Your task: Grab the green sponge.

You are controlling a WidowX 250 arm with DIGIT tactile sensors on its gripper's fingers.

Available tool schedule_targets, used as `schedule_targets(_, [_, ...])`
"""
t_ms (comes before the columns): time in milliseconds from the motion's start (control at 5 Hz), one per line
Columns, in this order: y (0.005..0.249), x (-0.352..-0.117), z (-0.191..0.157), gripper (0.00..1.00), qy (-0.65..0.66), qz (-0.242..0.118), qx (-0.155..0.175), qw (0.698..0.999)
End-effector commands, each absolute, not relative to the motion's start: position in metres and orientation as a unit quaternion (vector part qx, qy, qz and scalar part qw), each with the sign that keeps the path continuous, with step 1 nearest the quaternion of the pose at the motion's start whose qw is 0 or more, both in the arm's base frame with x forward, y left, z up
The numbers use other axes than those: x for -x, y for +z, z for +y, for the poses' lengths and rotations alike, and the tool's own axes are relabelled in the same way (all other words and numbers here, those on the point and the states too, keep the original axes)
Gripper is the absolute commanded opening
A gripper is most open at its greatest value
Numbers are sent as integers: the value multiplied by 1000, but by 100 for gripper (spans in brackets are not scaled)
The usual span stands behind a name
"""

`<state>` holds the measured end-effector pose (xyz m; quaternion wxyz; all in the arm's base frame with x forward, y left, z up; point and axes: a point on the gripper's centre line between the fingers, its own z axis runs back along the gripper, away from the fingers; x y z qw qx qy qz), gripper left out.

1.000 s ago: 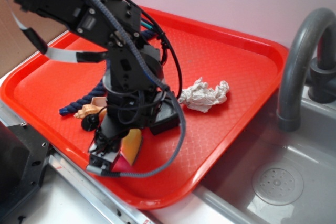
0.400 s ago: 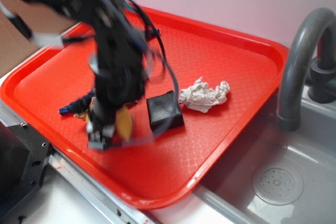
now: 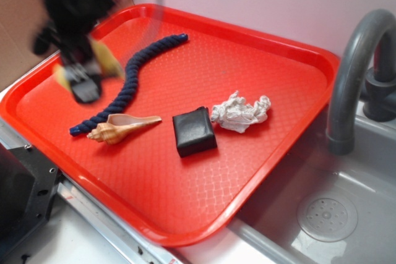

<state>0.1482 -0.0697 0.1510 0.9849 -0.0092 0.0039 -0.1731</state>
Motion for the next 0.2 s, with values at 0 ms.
schedule_targets(0, [192,-138,-60,0,-10,-48,52,997])
